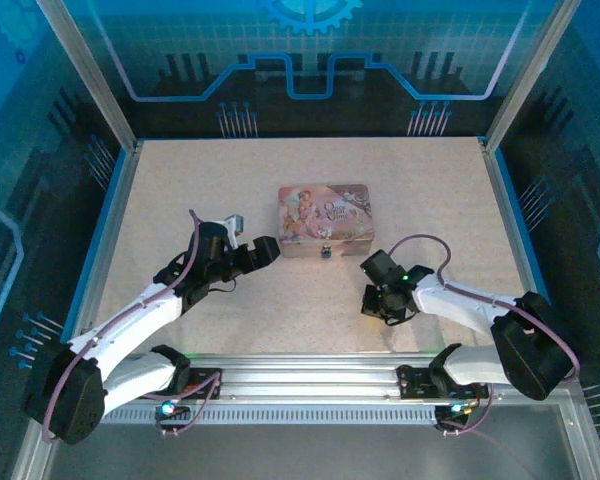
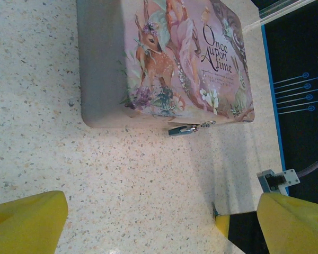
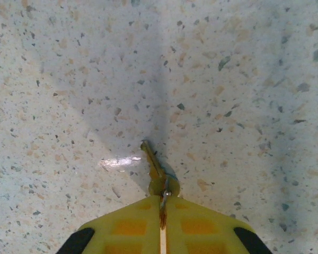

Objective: Unlock a padlock with a key

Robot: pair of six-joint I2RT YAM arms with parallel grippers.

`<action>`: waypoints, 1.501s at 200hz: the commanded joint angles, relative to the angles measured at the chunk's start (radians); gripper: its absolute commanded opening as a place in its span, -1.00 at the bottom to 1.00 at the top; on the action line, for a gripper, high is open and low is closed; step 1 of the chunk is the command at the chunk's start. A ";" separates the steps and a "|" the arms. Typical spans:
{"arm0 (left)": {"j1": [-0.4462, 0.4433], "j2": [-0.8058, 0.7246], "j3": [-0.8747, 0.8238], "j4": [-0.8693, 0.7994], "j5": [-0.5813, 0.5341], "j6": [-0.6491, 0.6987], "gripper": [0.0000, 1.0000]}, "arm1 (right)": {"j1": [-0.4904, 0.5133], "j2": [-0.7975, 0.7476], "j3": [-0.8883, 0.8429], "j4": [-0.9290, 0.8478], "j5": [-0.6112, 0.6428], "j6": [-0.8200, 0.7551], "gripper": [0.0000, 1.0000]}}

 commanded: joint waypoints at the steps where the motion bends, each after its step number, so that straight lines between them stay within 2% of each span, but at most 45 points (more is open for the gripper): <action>1: -0.002 0.006 0.002 -0.005 -0.004 0.015 0.88 | -0.014 0.004 0.006 -0.013 0.004 -0.023 -0.98; 71: -0.005 0.004 0.050 -0.007 0.057 -0.029 0.84 | -0.011 -0.188 -0.025 0.112 0.025 -0.241 -1.00; 124: -0.017 0.014 0.085 0.074 0.143 -0.141 0.70 | 0.014 -0.377 -0.058 0.303 -0.010 -0.410 -1.00; 154: -0.064 0.034 0.133 0.100 0.160 -0.152 0.57 | 0.050 -0.465 -0.063 0.419 0.005 -0.510 -1.00; 232: -0.235 0.147 0.265 0.131 0.140 -0.044 0.35 | 0.117 -0.419 0.005 0.528 -0.061 -0.534 -1.00; 300: -0.310 0.228 0.305 0.156 0.120 -0.015 0.09 | 0.140 -0.371 0.039 0.553 -0.090 -0.492 -1.00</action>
